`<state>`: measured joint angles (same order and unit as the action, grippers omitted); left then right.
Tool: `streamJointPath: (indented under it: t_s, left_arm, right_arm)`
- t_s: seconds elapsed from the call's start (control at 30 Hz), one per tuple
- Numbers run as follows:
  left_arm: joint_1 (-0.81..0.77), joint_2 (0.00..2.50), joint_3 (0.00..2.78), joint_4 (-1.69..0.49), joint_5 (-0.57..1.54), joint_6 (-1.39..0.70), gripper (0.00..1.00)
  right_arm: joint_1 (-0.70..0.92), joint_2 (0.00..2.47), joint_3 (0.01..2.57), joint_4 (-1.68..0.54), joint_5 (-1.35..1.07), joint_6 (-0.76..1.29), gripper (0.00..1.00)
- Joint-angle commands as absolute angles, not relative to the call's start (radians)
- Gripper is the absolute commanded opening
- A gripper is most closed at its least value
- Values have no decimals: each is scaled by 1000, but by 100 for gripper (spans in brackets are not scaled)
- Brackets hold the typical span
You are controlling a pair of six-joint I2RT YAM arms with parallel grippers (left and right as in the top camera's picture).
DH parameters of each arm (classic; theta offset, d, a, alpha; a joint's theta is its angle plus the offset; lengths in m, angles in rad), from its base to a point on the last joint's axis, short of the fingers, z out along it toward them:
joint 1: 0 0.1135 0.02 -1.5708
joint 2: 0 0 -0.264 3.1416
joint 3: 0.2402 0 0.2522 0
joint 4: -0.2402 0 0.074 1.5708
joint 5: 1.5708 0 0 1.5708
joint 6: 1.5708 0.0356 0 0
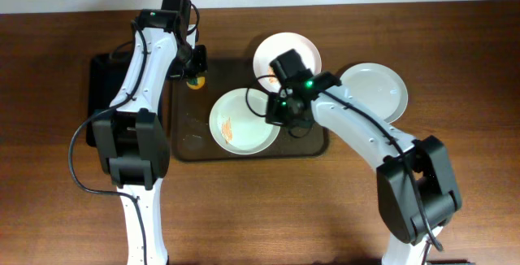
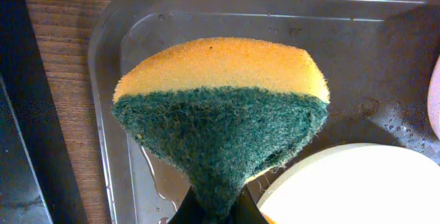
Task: Clean dirty plates on tray and stack at the side
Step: 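Grasp the lower-right plate with the right gripper and tilt it toward the sponge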
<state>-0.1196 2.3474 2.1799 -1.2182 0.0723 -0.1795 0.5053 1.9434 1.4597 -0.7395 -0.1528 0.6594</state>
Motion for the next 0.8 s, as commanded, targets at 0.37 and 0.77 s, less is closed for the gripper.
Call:
streamJointPath:
  t_s: [0.37,0.77]
  left_arm:
    - [-118,2341,2193,-1216,64,-163,1]
    - [-118,2341,2193,-1217,64,-163,1]
  right_arm:
    - [450,2074,1476,-685,-172,610,38]
    - [609,2124,1476,-478,-54,880,6]
